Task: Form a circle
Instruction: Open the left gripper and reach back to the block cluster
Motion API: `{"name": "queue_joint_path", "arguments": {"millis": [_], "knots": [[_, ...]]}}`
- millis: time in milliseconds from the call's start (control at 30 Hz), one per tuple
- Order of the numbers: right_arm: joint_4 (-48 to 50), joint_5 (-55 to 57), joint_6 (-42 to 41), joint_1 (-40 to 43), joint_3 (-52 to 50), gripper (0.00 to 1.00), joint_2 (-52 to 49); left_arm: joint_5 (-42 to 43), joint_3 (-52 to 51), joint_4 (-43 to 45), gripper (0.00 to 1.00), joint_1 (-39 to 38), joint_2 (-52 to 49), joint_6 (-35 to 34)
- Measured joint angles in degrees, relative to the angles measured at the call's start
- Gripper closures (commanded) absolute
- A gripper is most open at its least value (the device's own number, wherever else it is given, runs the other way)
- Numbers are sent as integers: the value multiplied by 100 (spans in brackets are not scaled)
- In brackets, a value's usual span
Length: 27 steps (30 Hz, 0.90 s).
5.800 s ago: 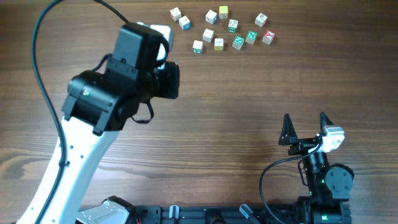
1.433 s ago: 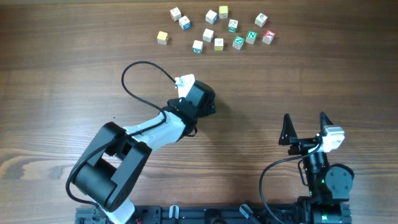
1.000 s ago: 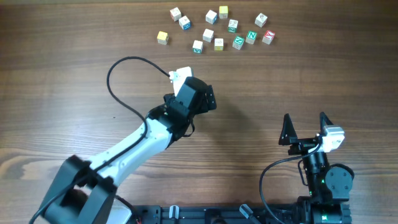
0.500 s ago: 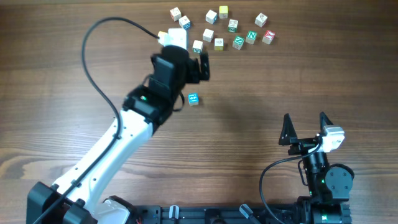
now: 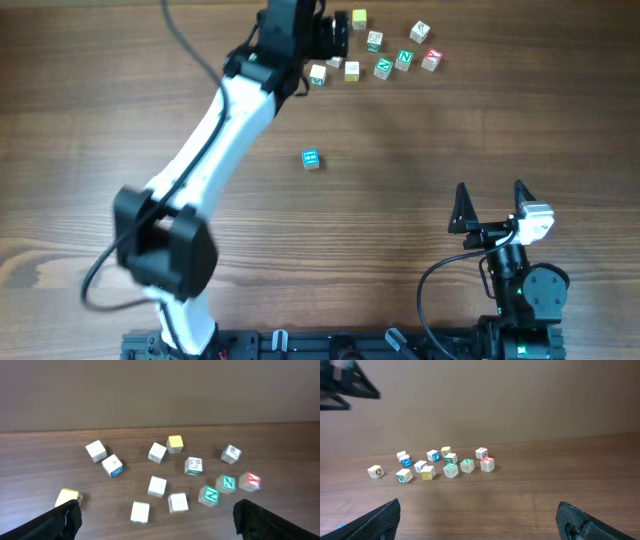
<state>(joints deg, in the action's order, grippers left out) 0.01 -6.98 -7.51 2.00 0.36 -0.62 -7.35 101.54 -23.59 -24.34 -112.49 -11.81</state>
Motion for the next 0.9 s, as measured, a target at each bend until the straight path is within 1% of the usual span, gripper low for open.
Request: {"name": "queue_joint_path", "arguments": {"millis": [67, 267, 467, 667, 700, 800, 867, 900], "knots": [[0, 0, 0, 0, 0, 0, 0, 92, 203, 9, 0, 50, -468, 42], [0, 0, 0, 0, 0, 0, 0, 446, 205, -24, 0, 192, -1370, 61], [0, 0, 0, 0, 0, 0, 0, 686, 205, -35, 0, 205, -1845, 109], [0, 0, 0, 0, 0, 1, 0, 730, 210, 133, 0, 208, -2256, 129], [0, 0, 0, 0, 0, 0, 0, 730, 210, 188, 2, 205, -2332, 129], [0, 0, 0, 0, 0, 0, 0, 730, 216, 446, 15, 208, -2465, 153], [0, 0, 0, 0, 0, 0, 0, 728, 216, 501, 20, 208, -2485, 175], [0, 0, 0, 0, 0, 0, 0, 730, 216, 529, 24, 208, -2490, 201]]}}
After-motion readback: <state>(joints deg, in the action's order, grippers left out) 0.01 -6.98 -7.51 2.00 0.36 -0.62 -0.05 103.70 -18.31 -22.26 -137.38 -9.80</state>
